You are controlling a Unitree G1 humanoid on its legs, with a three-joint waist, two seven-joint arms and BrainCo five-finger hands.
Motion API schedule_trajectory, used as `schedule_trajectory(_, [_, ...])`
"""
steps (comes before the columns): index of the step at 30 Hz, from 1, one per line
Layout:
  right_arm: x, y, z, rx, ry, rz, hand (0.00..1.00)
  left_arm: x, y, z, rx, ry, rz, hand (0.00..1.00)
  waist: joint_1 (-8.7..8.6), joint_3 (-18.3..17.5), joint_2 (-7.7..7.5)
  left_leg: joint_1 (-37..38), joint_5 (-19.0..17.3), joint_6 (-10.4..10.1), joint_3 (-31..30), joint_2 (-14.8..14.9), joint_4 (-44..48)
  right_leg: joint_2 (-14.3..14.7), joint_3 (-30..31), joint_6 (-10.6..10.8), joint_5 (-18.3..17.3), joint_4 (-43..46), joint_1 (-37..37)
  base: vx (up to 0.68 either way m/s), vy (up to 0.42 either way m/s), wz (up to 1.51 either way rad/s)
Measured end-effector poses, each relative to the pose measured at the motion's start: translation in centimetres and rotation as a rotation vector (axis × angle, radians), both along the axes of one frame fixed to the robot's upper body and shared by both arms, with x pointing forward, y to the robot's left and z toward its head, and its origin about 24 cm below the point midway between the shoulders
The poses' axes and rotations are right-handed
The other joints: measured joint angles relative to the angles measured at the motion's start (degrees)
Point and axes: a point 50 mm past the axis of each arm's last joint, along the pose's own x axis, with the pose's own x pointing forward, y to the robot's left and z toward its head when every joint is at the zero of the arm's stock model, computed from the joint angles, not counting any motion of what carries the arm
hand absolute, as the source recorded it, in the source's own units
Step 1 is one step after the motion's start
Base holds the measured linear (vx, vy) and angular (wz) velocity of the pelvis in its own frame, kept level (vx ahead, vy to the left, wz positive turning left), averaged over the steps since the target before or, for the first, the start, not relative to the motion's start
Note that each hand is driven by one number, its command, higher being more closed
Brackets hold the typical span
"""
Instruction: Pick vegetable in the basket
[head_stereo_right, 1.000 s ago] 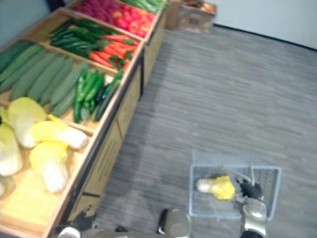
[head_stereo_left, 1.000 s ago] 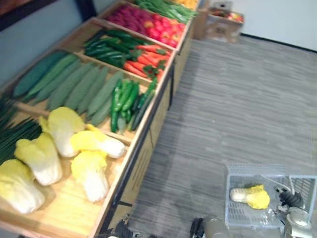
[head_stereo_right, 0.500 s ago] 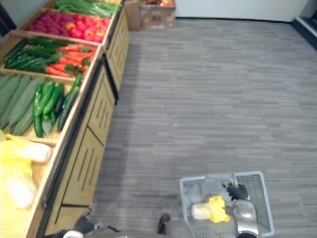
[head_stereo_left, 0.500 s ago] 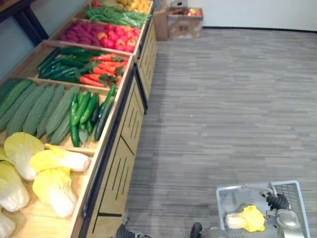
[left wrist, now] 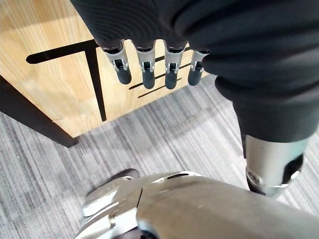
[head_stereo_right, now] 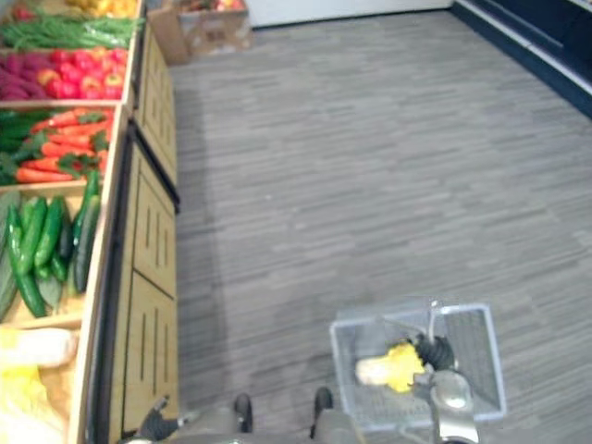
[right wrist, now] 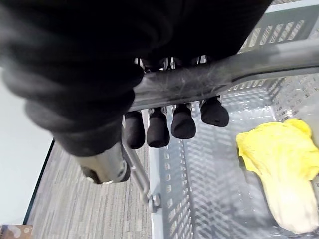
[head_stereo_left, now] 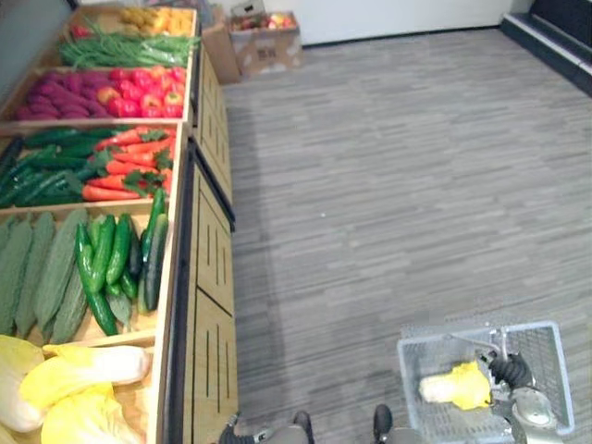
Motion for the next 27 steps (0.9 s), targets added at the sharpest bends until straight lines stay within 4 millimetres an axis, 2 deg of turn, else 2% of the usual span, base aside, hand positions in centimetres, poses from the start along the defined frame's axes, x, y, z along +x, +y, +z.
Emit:
schedule_trajectory(5, [-0.4, 0.0, -0.2, -0.002, 0.012, -0.002, 1.0, 0.2, 0.1, 0.0, 0.003, -0.004, -0.002, 0.0, 0.28, -0.28, -0.09, 2.01, -0.19, 0.87, 1.38, -2.35, -1.35, -1.75, 1.24, 1.31, -0.53, 0.17, 0.11, 0.17, 0.13, -0.18])
schedule_trajectory(6, [-0.4, -0.1, -0.2, -0.004, 0.011, -0.011, 1.0, 0.2, -0.1, 0.0, 0.001, -0.002, -0.007, 0.0, 0.3, -0.27, -0.08, 2.82, -1.32, 1.92, 1.6, -2.52, -1.0, -2.18, 1.95, 1.9, -2.15, 2.88, -0.56, 0.14, 0.081, -0.22])
schedule_trajectory(7, [-0.5, -0.1, -0.2, -0.003, 0.011, -0.015, 1.0, 0.1, -0.1, 0.0, -0.001, 0.004, -0.01, 0.0, 0.28, -0.21, -0.15, 3.74, -3.05, 2.41, 1.99, -2.53, -0.03, -2.53, 2.43, 2.51, -4.62, 8.81, -2.24, 0.13, 0.079, -0.27])
schedule_trajectory(8, [-0.4, 0.0, -0.2, -0.001, 0.009, -0.018, 1.0, 0.1, -0.2, -0.1, -0.002, 0.006, -0.012, 0.0, 0.27, -0.13, -0.29, 4.49, -3.76, 2.59, 2.58, -2.45, 0.4, -2.54, 2.58, 2.69, -5.55, 13.23, -4.01, 0.12, 0.101, -0.31])
schedule_trajectory(9, [-0.3, 0.2, -0.3, 0.006, 0.002, -0.022, 1.0, 0.0, -0.2, -0.1, -0.002, 0.01, -0.019, 0.0, 0.2, 0.01, -0.47, 5.42, -4.98, 2.92, 3.08, -2.22, 1.59, -2.51, 2.57, 2.67, -5.91, 22.46, -7.46, 0.07, 0.055, -0.22])
schedule_trajectory(10, [-0.3, 0.4, -0.4, 0.011, 0.001, -0.022, 1.0, 0.0, -0.1, -0.1, 0.001, 0.01, -0.024, 0.0, 0.04, 0.06, -0.61, 5.89, -5.62, 3.17, 3.1, -2.24, 2.14, -2.74, 2.64, 2.63, -5.86, 26.8, -8.9, 0.09, 0.081, -0.07])
schedule_trajectory(12, [-0.7, 1.3, -1.0, 0.036, 0.014, -0.024, 1.0, 0.2, 0.8, 0.2, 0.032, 0.011, -0.055, 0.0, -0.23, 0.62, -2.51, 8.54, -8.27, 3.93, 2.97, -2.85, 4.0, -4.16, 3.33, 2.85, -5.2, 37.51, -11.52, 0.08, 0.049, 0.06])
schedule_trajectory(13, [-0.8, 1.6, -1.2, 0.044, 0.018, -0.029, 1.0, 0.1, 1.1, 0.2, 0.041, 0.014, -0.056, 0.0, -0.21, 0.8, -2.63, 9.54, -8.89, 4.22, 2.73, -2.64, 4.24, -4.55, 3.53, 3.06, -3.97, 41.16, -12.67, 0.11, 0.009, 0.02])
schedule_trajectory(14, [-0.8, 1.7, -1.3, 0.048, 0.018, -0.032, 1.0, 0.3, 1.5, 0.3, 0.05, 0.008, -0.054, 0.0, -0.35, 0.9, -2.39, 10.74, -8.95, 4.28, 2.69, -2.37, 3.54, -4.7, 2.98, 2.23, -4.35, 43.77, -14.35, 0.13, 0.004, 0.01])
schedule_trajectory(15, [-0.5, 1.7, -1.1, 0.044, 0.008, -0.035, 1.0, 0.6, 1.7, 0.5, 0.051, -0.006, -0.033, 0.0, -0.37, 0.98, -2.42, 11.42, -8.94, 4.27, 2.66, -1.92, 2.68, -4.6, 1.36, 0.13, -5.78, 41.67, -15.44, 0.14, -0.004, 0.04])
schedule_trajectory(17, [0.0, 1.8, -0.9, 0.042, -0.004, -0.034, 1.0, 0.8, 1.9, 0.6, 0.058, -0.015, -0.023, 0.0, -0.46, 0.97, -2.14, 11.59, -8.87, 4.13, 2.6, -0.86, 1.92, -3.85, -1.14, -0.37, -6.05, 34.03, -16.0, 0.15, -0.047, 0.08])
schedule_trajectory(18, [0.3, 1.8, -0.8, 0.042, -0.008, -0.036, 1.0, 1.6, 2.1, 0.8, 0.066, -0.04, -0.021, 0.0, -0.5, 0.84, -1.94, 11.6, -8.46, 3.43, 2.31, -0.24, 1.13, -2.97, -2.09, -0.11, -5.44, 25.28, -15.88, 0.24, -0.123, 0.24])
schedule_trajectory(19, [0.4, 1.8, -0.8, 0.043, -0.011, -0.036, 1.0, 2.0, 2.2, 1.1, 0.076, -0.06, -0.014, 0.0, -0.63, 0.77, -2.08, 11.59, -7.96, 2.55, 1.46, -0.06, 0.21, -2.66, -1.91, 0.68, -3.93, 17.1, -15.73, 0.25, -0.142, 0.3])
schedule_trajectory(20, [0.4, 1.7, -0.8, 0.043, -0.01, -0.04, 1.0, 2.4, 2.3, 1.2, 0.079, -0.074, -0.012, 0.0, -0.91, 0.63, -2.38, 11.61, -7.81, 2.18, 1.08, 0.03, -0.27, -2.66, -1.58, 0.57, -2.24, 13.54, -15.63, 0.28, -0.209, 0.46])
schedule_trajectory(21, [0.3, 1.6, -0.8, 0.044, -0.009, -0.047, 1.0, 2.9, 2.4, 1.4, 0.083, -0.092, -0.009, 0.0, -1.48, 0.4, -2.8, 11.82, -8.08, 0.73, -0.04, 0.25, -0.5, -2.65, -0.95, 0.42, 1.17, 8.15, -14.88, 0.31, -0.259, 0.52])
schedule_trajectory(22, [0.0, 1.5, -1.0, 0.046, 0.001, -0.061, 1.0, 3.0, 2.5, 1.5, 0.084, -0.099, -0.005, 0.0, -1.76, 0.48, -2.6, 12.92, -8.93, -0.93, -0.88, 0.92, -0.61, -2.26, -1.11, -0.25, 7.08, 6.63, -13.68, 0.31, -0.272, 0.38])
schedule_trajectory(23, [0.0, 1.1, -1.0, 0.039, 0.007, -0.073, 1.0, 3.1, 2.0, 1.4, 0.071, -0.099, 0.004, 0.0, -1.59, 0.53, -1.05, 13.35, -9.15, -1.66, -1.3, 2.38, -0.63, -0.97, -2.05, -0.89, 6.51, 7.39, -13.6, 0.32, -0.284, 0.2])
schedule_trajectory(24, [0.0, 1.1, -1.1, 0.037, 0.015, -0.081, 1.0, 3.2, 1.9, 1.4, 0.056, -0.111, 0.029, 0.0, -1.49, 0.21, 0.24, 13.08, -8.37, -3.09, -1.99, 4.28, -0.16, 0.46, -3.18, -2.36, 4.35, 8.75, -13.62, 0.32, -0.294, 0.04])
schedule_trajectory(25, [0.1, 1.2, -1.1, 0.04, 0.016, -0.08, 1.0, 3.2, 1.9, 1.4, 0.052, -0.114, 0.041, 0.0, -1.61, 0.11, 0.72, 12.4, -7.58, -4.36, -2.13, 5.66, 1.44, 1.41, -3.92, -3.4, 2.29, 10.27, -14.01, 0.31, -0.297, 0.12])
schedule_trajectory(27, [-0.1, 1.1, -1.2, 0.042, 0.019, -0.081, 1.0, 3.1, 1.6, 1.3, 0.043, -0.113, 0.048, 0.0, -1.71, 0.12, 0.8, 9.54, -6.7, -4.97, -3.66, 7.01, 7.82, 2.15, -5.33, -4.52, -0.42, 12.43, -13.69, 0.32, -0.34, 0.23])
